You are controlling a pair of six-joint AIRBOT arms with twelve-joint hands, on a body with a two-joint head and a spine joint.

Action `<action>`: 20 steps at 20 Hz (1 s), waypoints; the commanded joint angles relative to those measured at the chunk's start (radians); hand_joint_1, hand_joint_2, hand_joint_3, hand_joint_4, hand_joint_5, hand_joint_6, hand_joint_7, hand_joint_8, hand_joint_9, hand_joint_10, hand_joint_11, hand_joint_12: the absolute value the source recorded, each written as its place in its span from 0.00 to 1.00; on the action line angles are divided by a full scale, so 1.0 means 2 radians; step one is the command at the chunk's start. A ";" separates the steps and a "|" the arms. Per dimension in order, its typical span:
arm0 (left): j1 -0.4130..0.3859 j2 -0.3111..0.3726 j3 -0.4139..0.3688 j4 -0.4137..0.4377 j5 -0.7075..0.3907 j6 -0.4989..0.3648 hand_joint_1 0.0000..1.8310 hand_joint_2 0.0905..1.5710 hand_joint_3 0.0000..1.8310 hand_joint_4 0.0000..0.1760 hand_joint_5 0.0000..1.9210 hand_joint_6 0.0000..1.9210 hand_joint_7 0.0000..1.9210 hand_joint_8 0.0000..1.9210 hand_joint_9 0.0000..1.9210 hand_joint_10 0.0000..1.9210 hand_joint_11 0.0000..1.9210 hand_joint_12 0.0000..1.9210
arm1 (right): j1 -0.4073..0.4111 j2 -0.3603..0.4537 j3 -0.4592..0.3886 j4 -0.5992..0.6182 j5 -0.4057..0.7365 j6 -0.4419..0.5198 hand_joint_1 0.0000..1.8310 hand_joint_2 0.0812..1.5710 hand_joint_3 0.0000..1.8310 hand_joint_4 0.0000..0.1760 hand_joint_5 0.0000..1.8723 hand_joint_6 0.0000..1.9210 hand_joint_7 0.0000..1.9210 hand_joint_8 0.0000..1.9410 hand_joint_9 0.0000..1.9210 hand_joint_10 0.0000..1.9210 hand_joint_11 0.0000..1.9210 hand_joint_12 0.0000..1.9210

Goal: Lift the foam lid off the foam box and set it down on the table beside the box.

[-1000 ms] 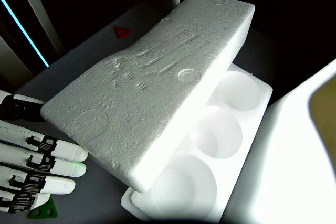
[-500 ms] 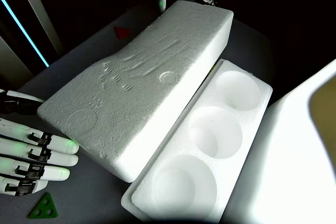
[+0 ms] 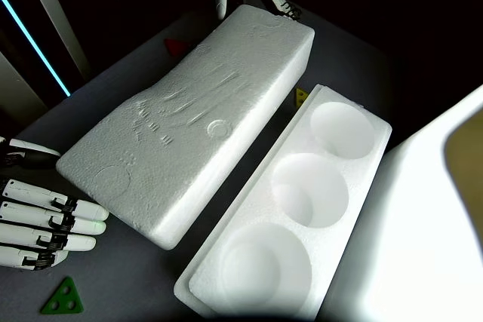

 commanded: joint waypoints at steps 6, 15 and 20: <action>-0.002 -0.025 0.020 0.021 -0.029 -0.007 0.18 0.70 0.00 0.12 0.02 0.00 0.00 0.00 0.00 0.00 0.00 0.00 | 0.003 -0.021 0.021 -0.008 0.038 0.005 0.24 0.77 0.00 0.00 0.04 0.00 0.08 0.00 0.03 0.31 0.00 0.86; -0.002 -0.031 0.030 0.006 -0.004 0.001 0.19 0.66 0.00 0.22 0.00 0.00 0.00 0.00 0.00 0.00 0.00 0.00 | -0.002 -0.029 0.034 0.030 0.024 -0.012 0.25 0.74 0.00 0.00 0.00 0.00 0.00 0.00 0.00 0.11 0.00 0.81; -0.002 -0.030 0.032 0.002 -0.004 0.002 0.18 0.64 0.00 0.28 0.00 0.00 0.00 0.00 0.00 0.00 0.00 0.00 | -0.003 -0.028 0.036 0.042 0.025 -0.016 0.26 0.72 0.00 0.00 0.00 0.00 0.00 0.00 0.01 0.01 0.00 0.74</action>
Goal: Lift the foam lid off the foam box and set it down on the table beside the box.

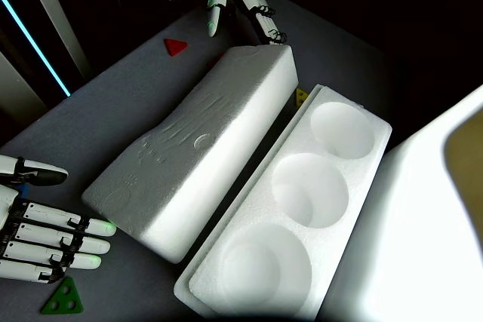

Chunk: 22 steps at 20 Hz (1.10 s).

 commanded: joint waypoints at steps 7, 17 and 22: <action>0.002 0.007 0.003 -0.014 -0.075 0.004 0.17 0.62 0.00 0.20 0.00 0.00 0.00 0.00 0.00 0.00 0.00 0.00 | -0.002 0.011 0.001 0.019 0.074 -0.013 0.23 0.74 0.00 0.00 0.00 0.00 0.00 0.00 0.00 0.00 0.00 0.59; -0.058 0.033 0.005 0.047 -0.093 0.028 0.19 0.66 0.01 0.67 0.00 0.00 0.00 0.00 0.00 0.00 0.00 0.00 | 0.037 0.028 -0.007 -0.039 0.131 -0.015 0.17 0.81 0.00 0.00 0.00 0.00 0.00 0.00 0.00 0.00 0.00 0.51; -0.142 0.023 0.035 0.117 -0.034 0.030 0.17 0.68 0.01 0.74 0.00 0.00 0.00 0.00 0.00 0.00 0.00 0.00 | 0.099 0.022 0.007 -0.086 0.102 -0.027 0.17 0.83 0.00 0.24 0.00 0.00 0.00 0.00 0.00 0.00 0.00 0.22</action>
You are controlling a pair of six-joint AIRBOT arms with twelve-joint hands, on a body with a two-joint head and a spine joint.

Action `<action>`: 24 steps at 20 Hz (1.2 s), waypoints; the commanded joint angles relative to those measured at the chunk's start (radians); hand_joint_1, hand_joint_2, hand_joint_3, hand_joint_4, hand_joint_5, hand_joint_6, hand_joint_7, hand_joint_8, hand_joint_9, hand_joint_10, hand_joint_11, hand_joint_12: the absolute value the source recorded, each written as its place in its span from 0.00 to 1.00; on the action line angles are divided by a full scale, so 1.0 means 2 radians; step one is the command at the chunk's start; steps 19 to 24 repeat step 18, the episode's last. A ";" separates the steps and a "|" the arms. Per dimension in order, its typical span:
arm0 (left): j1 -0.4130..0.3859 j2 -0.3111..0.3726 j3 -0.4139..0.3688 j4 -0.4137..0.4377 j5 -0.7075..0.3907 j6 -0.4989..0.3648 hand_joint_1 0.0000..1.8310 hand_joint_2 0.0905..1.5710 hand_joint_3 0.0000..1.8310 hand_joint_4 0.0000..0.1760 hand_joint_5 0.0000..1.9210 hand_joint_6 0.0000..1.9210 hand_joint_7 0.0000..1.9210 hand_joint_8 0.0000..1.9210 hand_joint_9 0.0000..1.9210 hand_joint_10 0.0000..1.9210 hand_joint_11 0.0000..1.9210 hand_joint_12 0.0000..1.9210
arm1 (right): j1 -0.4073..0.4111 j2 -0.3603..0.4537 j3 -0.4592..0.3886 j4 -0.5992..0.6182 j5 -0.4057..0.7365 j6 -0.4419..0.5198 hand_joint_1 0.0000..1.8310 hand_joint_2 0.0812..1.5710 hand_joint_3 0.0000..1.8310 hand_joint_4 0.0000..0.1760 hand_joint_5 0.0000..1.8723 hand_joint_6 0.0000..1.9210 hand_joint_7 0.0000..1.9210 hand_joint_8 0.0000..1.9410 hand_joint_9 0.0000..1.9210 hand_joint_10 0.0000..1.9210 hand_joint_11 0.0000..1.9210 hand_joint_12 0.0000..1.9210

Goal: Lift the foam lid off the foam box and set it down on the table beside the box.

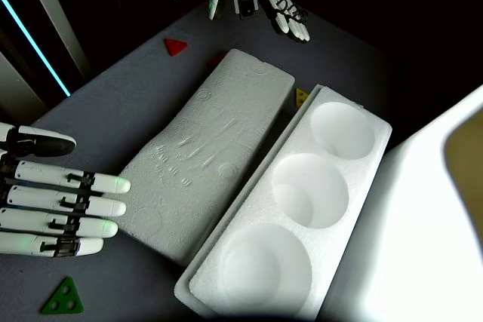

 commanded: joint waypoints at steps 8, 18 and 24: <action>-0.099 -0.026 0.043 0.081 0.027 -0.004 0.17 0.73 0.01 0.53 0.00 0.00 0.00 0.00 0.00 0.00 0.00 0.00 | 0.111 -0.031 0.039 -0.060 -0.042 -0.018 0.18 0.82 0.00 0.00 0.00 0.00 0.00 0.00 0.00 0.00 0.00 0.17; -0.156 -0.031 0.061 0.137 0.046 -0.014 0.19 0.72 0.00 0.40 0.00 0.00 0.00 0.00 0.00 0.00 0.00 0.00 | 0.118 -0.038 0.045 -0.065 -0.024 -0.019 0.16 0.82 0.00 0.00 0.00 0.00 0.00 0.00 0.00 0.00 0.02 0.01; -0.156 -0.031 0.061 0.137 0.046 -0.014 0.19 0.72 0.00 0.40 0.00 0.00 0.00 0.00 0.00 0.00 0.00 0.00 | 0.118 -0.038 0.045 -0.065 -0.024 -0.019 0.16 0.82 0.00 0.00 0.00 0.00 0.00 0.00 0.00 0.00 0.02 0.01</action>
